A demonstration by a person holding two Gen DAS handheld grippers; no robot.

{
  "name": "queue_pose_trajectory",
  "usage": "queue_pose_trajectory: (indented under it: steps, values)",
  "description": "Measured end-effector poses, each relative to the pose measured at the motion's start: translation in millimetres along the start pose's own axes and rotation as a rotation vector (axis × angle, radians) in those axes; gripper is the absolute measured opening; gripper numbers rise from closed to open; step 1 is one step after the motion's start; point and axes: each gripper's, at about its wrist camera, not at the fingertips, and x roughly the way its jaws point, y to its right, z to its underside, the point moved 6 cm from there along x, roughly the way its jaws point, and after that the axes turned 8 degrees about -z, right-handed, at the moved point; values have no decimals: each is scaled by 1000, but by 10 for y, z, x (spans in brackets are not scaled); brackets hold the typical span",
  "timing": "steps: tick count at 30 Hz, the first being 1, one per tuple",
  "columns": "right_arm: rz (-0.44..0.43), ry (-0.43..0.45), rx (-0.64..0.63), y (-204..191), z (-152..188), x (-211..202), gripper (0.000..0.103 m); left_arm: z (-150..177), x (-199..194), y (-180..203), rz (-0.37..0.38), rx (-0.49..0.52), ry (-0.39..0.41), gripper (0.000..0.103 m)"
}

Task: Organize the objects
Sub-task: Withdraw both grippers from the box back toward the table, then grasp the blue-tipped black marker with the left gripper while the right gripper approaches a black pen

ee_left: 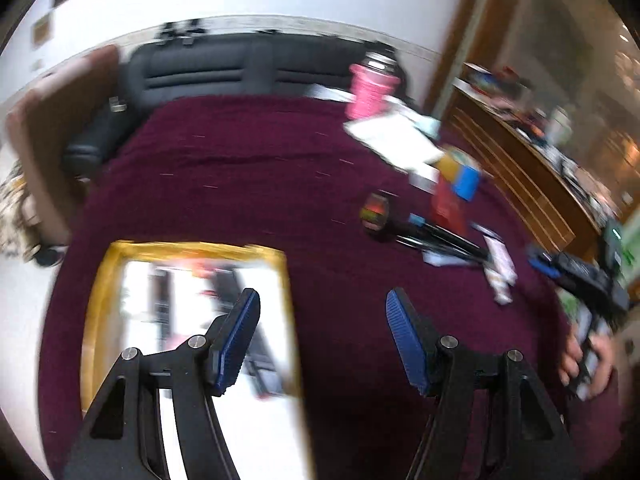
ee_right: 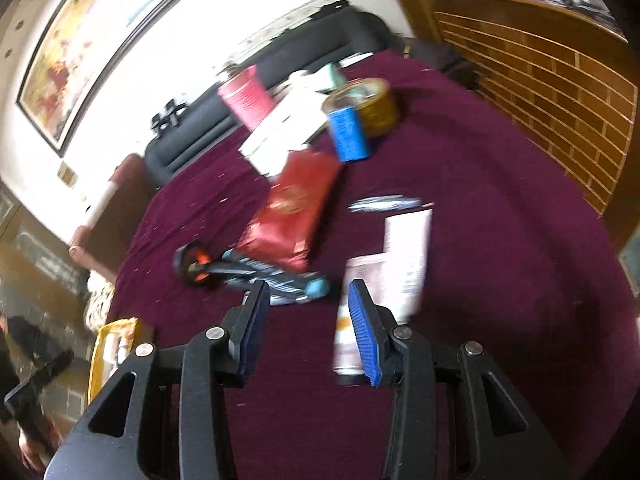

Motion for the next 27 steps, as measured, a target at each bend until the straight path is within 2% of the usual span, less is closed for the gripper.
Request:
queue_pose_trajectory:
  steps: [4,8,12,16,17,19,21,23,25,27]
  values:
    - [21,-8,8,135,-72,18,43,169,44,559,101,57,-44,60]
    - [-18,-85,-66,-88,-99,340,42,347,80,844,102,91,-59,60]
    - [-20,-156,-136,-324,-170,763,42,462,147,868,101,71,-101,60]
    - [17,-260,-150,-335,-112,1199,42,488,190,771,65,41,-102,60]
    - [-6,-307,-145,-354,-37,1285,43,486,202,742,61,32,-104,60]
    - [-95,-346,-157,-502,127,1299,44,494,232,679,59,15,-109,60]
    - [-269,-437,-162,-762,378,1254,45,490,270,643,60,4,-113,60]
    - [-391,-508,-184,-987,598,1158,45,502,314,625,57,-4,-123,60]
    - [-397,-488,-223,-1069,677,1048,45,513,333,631,64,-6,-126,60]
    - [-350,-427,-213,-989,654,970,45,519,350,640,62,0,-128,60]
